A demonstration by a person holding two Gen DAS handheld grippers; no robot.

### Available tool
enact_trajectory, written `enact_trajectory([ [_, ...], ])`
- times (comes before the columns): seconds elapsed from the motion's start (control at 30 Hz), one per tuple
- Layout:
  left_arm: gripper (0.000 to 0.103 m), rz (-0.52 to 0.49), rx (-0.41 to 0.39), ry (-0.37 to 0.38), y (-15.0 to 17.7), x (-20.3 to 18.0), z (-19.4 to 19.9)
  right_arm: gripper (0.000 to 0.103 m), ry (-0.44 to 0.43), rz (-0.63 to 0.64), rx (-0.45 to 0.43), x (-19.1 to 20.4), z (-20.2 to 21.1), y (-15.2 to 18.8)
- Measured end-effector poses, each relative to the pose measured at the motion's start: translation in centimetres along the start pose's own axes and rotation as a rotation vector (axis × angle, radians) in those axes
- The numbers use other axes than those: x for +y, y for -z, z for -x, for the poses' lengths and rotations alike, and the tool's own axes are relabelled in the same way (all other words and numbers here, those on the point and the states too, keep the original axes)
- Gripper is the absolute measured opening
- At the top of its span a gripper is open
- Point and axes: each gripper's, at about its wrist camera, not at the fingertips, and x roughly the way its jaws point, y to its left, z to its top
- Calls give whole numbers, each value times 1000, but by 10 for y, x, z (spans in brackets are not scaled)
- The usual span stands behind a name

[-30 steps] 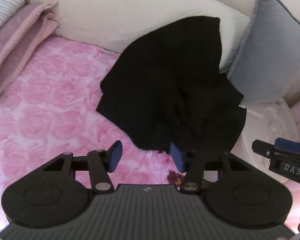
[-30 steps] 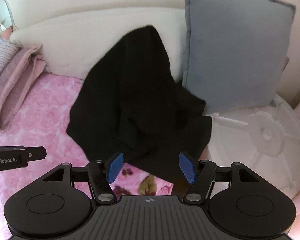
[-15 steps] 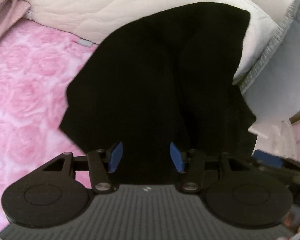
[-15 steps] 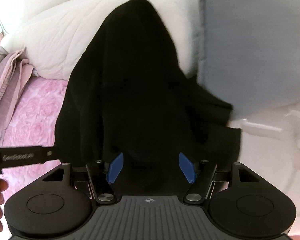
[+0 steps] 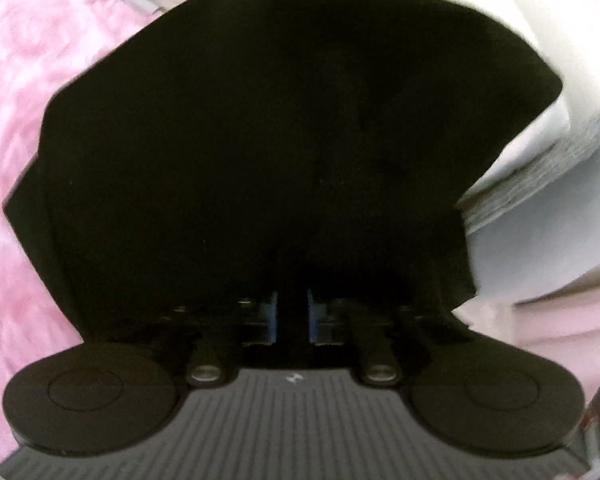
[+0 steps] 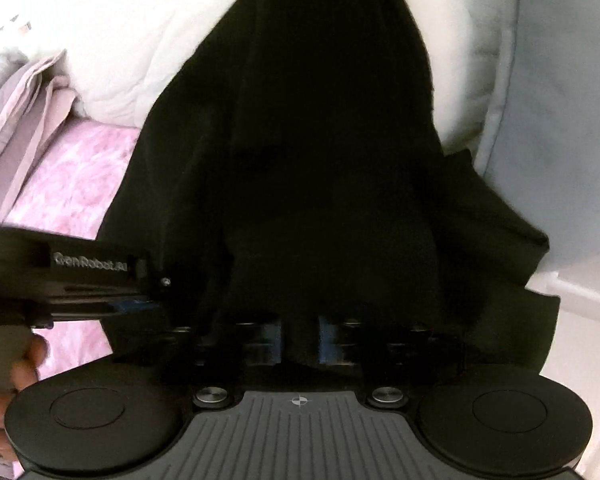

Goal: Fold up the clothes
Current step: 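Grasp the black garment with both grippers and lift it off the bed, then carry the garment with both grippers and lay it flat on the bedspread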

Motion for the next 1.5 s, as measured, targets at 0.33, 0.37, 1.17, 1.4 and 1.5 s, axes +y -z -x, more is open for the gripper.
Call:
enact_trajectory([
  [0.33, 2, -127, -180, 2, 18, -29, 101, 8, -75, -48, -251, -1, 114, -20],
  [0.37, 2, -123, -212, 8, 20, -29, 118, 8, -91, -49, -284, 0, 129, -23],
  [1.17, 1, 41, -1068, -101, 257, 15, 592, 7, -876, 232, -656, 263, 432, 17],
  [1.4, 2, 101, -1279, -366, 391, 20, 723, 7, -1200, 285, -551, 344, 508, 63],
  [1.5, 0, 166, -1255, -549, 437, 24, 749, 10, -1239, 403, -426, 395, 525, 75],
])
